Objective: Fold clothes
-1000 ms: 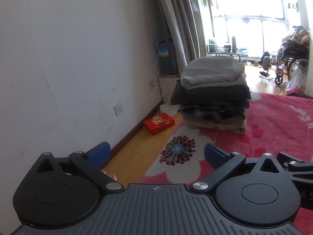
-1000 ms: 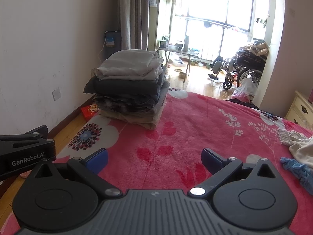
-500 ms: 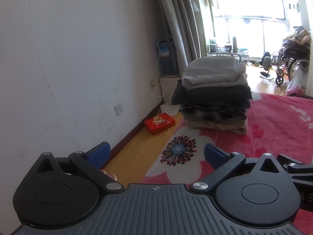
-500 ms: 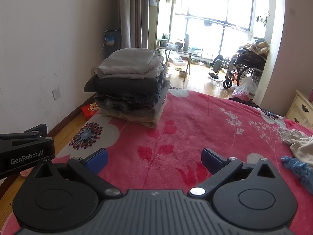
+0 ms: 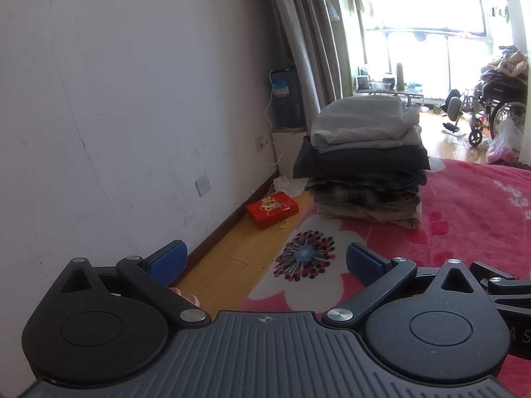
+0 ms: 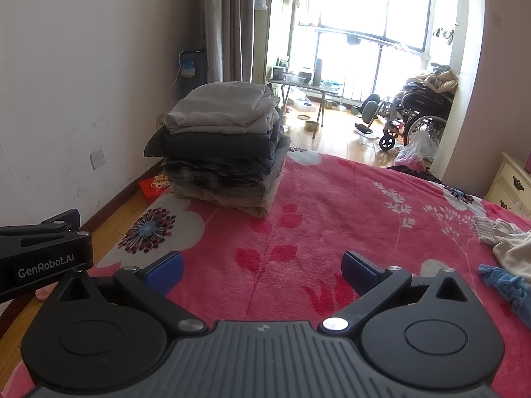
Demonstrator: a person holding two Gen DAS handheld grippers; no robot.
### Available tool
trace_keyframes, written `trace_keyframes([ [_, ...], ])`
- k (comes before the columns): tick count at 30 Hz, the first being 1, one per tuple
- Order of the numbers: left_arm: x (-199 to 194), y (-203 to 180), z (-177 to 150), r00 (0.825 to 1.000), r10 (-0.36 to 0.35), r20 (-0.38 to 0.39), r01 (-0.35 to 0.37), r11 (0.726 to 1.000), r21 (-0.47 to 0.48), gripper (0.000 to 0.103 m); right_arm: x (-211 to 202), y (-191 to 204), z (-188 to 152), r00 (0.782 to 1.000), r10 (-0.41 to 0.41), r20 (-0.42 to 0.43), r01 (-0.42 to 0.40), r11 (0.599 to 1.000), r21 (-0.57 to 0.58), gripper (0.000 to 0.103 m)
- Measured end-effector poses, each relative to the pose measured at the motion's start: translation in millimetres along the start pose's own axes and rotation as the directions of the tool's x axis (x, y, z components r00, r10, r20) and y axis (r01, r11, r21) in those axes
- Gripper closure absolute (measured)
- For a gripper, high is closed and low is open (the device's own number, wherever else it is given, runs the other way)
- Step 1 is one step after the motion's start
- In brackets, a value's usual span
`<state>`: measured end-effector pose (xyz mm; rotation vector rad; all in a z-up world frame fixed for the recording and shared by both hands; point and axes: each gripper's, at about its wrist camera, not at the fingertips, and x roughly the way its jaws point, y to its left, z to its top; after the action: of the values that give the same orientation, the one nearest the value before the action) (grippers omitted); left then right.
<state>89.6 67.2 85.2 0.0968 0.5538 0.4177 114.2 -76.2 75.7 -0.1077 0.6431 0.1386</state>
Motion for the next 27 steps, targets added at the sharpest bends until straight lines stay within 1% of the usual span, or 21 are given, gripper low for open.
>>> trace_keyframes([
  [27, -0.1, 1.3, 1.1, 1.000, 0.002, 0.000, -0.002, 1.000, -0.002, 0.000, -0.1, -0.1, 1.3, 1.000, -0.006, -0.001, 0.006, 1.000, -0.006, 0.000],
])
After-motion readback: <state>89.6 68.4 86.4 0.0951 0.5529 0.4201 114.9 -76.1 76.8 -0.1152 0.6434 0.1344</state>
